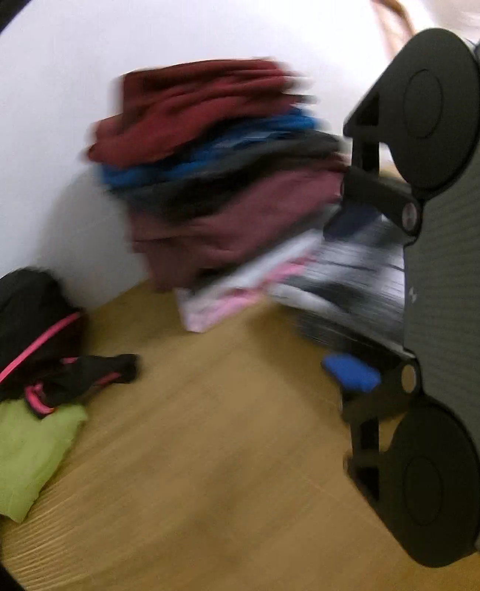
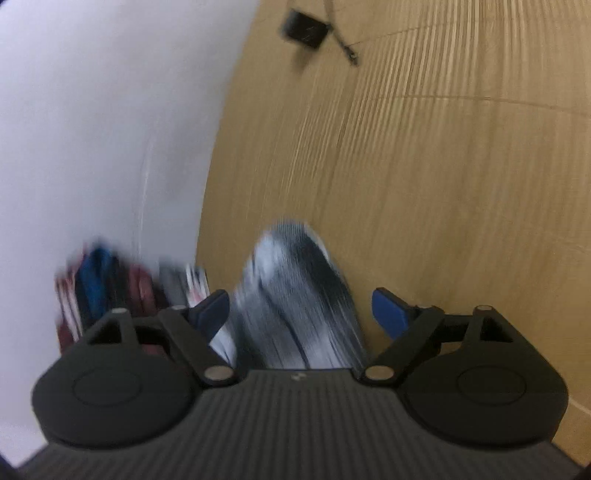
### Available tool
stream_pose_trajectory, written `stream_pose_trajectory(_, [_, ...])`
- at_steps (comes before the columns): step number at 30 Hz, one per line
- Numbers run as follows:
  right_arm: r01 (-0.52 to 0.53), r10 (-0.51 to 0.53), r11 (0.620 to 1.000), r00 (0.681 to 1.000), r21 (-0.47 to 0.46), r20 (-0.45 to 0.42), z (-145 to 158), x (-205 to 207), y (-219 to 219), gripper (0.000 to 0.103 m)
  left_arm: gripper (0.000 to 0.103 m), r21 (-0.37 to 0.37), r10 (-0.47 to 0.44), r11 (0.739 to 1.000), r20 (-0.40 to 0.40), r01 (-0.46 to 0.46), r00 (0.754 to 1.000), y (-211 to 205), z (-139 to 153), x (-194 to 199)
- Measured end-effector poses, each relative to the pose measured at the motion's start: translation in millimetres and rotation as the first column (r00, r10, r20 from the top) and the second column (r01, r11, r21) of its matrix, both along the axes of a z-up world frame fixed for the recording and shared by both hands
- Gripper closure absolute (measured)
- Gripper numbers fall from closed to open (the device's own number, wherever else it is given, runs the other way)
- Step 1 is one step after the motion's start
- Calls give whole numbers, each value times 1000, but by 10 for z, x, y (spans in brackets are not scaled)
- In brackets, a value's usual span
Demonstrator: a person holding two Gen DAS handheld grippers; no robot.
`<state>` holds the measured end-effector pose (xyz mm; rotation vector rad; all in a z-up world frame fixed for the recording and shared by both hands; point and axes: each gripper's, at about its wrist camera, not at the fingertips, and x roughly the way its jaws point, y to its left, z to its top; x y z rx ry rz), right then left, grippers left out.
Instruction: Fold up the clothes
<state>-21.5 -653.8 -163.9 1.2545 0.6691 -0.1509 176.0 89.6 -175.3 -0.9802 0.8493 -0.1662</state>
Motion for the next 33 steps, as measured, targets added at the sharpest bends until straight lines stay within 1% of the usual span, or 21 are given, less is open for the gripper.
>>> stream_pose_trajectory(2, [-157, 153, 983, 987, -96, -46, 99, -165, 197, 16, 22, 104, -96, 989, -50, 101, 994, -167, -5, -168])
stream_pose_trajectory(3, [-234, 226, 962, 971, -139, -73, 118, -196, 314, 16, 19, 156, -139, 976, -81, 151, 987, -264, -18, -240])
stream_pose_trajectory(5, [-369, 350, 908, 928, -199, -127, 116, -174, 530, 16, 8, 215, -207, 947, -157, 238, 966, -481, -129, -260])
stream_pose_trajectory(7, [-430, 416, 872, 903, -234, -110, 52, -95, 723, 17, 9, 233, -273, 917, -226, 324, 935, -710, -290, -227])
stream_pose_trajectory(8, [-433, 424, 868, 901, -242, -93, 16, -68, 758, 16, 13, 257, -276, 912, -190, 319, 942, -788, -296, -262])
stream_pose_trajectory(9, [-423, 417, 873, 906, -245, -77, -11, -40, 818, 18, 55, 279, -277, 908, -158, 312, 948, -862, -300, -296])
stream_pose_trajectory(10, [-410, 408, 878, 911, -246, -61, -35, -10, 889, 44, 91, 288, -255, 912, -164, 294, 953, -895, -285, -319])
stream_pose_trajectory(11, [-401, 400, 883, 915, -245, -57, -55, -12, 936, 71, 91, 297, -234, 914, -171, 276, 957, -928, -270, -341])
stream_pose_trajectory(13, [-386, 384, 891, 922, -241, -56, -96, -33, 1020, 79, 93, 321, -224, 909, -160, 266, 961, -968, -207, -438])
stream_pose_trajectory(15, [-363, 363, 905, 931, -222, -38, -105, -145, 1038, 81, 93, 335, -243, 898, -162, 285, 956, -922, -141, -636])
stream_pose_trajectory(18, [-364, 363, 907, 931, -213, -46, -51, -457, 1067, 82, 93, 268, -257, 918, -161, 293, 953, -748, -122, -988])
stream_pose_trajectory(21, [-388, 374, 904, 921, -180, -107, -12, -875, 1123, 78, 92, 217, -293, 922, -156, 322, 943, -526, -192, -1418])
stream_pose_trajectory(23, [-387, 365, 911, 917, -140, -159, -22, -1141, 1158, 61, 90, 173, -296, 930, -170, 324, 940, -318, -266, -1686])
stream_pose_trajectory(24, [-369, 342, 919, 921, -137, -186, -1, -1284, 1149, 57, 85, 178, -302, 927, -173, 331, 938, -205, -276, -1798])
stream_pose_trajectory(26, [-264, 218, 944, 949, -199, -228, 121, -1615, 1035, 42, 69, 275, -302, 899, -175, 341, 937, 32, -217, -1931])
stream_pose_trajectory(27, [-191, 130, 947, 963, -257, -235, 223, -1733, 968, 42, 60, 311, -260, 903, -149, 295, 954, 196, -147, -1962])
stream_pose_trajectory(28, [-114, 38, 941, 971, -320, -236, 332, -1844, 903, 43, 60, 344, -219, 906, -121, 248, 968, 358, -75, -1989])
stream_pose_trajectory(29, [-74, -11, 920, 977, -384, -215, 457, -1882, 866, 43, 60, 368, -180, 909, -75, 195, 981, 484, 35, -1966])
stream_pose_trajectory(30, [-71, -11, 895, 983, -439, -182, 560, -1889, 829, 43, 61, 389, -145, 910, -26, 144, 989, 603, 146, -1940])
stream_pose_trajectory(31, [-99, 29, 854, 989, -511, -143, 691, -1756, 884, 43, 60, 398, -159, 908, 45, 128, 986, 623, 274, -1881])
stream_pose_trajectory(33, [-182, 156, 772, 983, -609, -97, 837, -1343, 1061, 43, 57, 450, -258, 880, 179, 155, 949, 405, 534, -1643])
